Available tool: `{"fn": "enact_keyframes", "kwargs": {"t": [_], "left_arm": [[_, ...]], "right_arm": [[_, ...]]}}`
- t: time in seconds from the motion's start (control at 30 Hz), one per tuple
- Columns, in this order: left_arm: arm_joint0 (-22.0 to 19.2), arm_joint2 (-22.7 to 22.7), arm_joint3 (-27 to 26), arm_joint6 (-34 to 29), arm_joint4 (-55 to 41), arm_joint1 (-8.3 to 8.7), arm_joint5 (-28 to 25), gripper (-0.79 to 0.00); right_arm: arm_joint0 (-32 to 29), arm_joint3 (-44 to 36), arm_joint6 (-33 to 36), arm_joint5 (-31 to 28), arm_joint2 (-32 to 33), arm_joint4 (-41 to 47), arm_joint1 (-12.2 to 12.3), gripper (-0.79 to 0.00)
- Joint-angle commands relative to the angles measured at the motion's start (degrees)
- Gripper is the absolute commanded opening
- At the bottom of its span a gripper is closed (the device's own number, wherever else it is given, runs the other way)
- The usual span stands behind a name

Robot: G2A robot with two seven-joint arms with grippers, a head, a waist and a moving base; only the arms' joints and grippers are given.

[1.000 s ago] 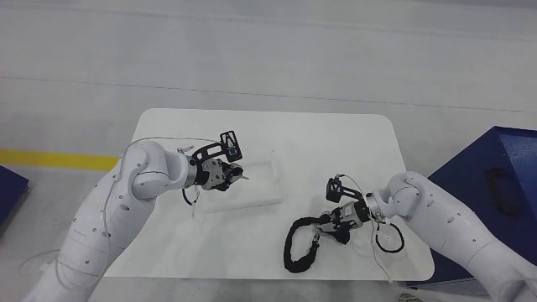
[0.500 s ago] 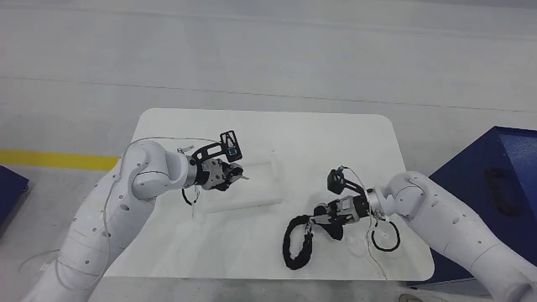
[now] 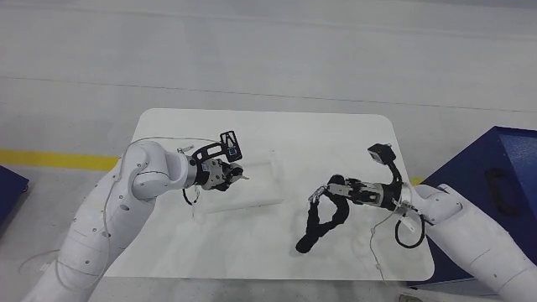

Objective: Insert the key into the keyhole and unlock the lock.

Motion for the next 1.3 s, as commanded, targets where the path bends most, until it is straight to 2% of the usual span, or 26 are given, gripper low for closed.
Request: {"fn": "enact_keyframes", "kwargs": {"t": [0.0, 0.03, 0.47, 0.53, 0.63, 0.8, 0.9, 1.07, 1.17, 1.27], "left_arm": [[0.0, 0.0, 0.0, 0.0, 0.0, 0.00, 0.0, -0.785], [0.0, 0.0, 0.0, 0.0, 0.0, 0.00, 0.0, -0.785], [0.0, 0.0, 0.0, 0.0, 0.0, 0.00, 0.0, -0.785], [0.0, 0.0, 0.0, 0.0, 0.0, 0.00, 0.0, -0.785], [0.0, 0.0, 0.0, 0.0, 0.0, 0.00, 0.0, -0.785], [0.0, 0.0, 0.0, 0.0, 0.0, 0.00, 0.0, -0.785], [0.0, 0.0, 0.0, 0.0, 0.0, 0.00, 0.0, -0.785], [0.0, 0.0, 0.0, 0.0, 0.0, 0.00, 0.0, -0.785], [0.0, 0.0, 0.0, 0.0, 0.0, 0.00, 0.0, -0.785], [0.0, 0.0, 0.0, 0.0, 0.0, 0.00, 0.0, -0.785]], "right_arm": [[-0.6, 0.9, 0.0, 0.0, 0.3, 5.3, -0.2, -0.785], [-1.0, 1.1, 0.0, 0.0, 0.3, 7.8, -0.5, -0.785], [-1.0, 1.1, 0.0, 0.0, 0.3, 7.8, -0.5, -0.785], [-1.7, -0.1, 0.4, 1.3, 0.2, 4.7, -0.6, -0.785], [-2.7, -0.8, -2.7, 0.1, 1.6, 3.1, -0.8, -0.785], [-4.8, -2.0, -8.0, 0.1, 3.5, 6.2, -1.6, -0.785], [-6.1, -2.3, -10.0, 2.6, 3.5, 11.9, -2.5, -0.785], [-7.4, -1.7, -8.5, 8.7, 2.7, 23.9, -4.7, -0.785], [-8.5, -2.2, -4.8, 14.0, 2.5, 35.4, -6.3, -0.785], [-9.7, -1.1, -0.4, 22.9, 3.4, 49.9, -7.9, -0.785]]}}
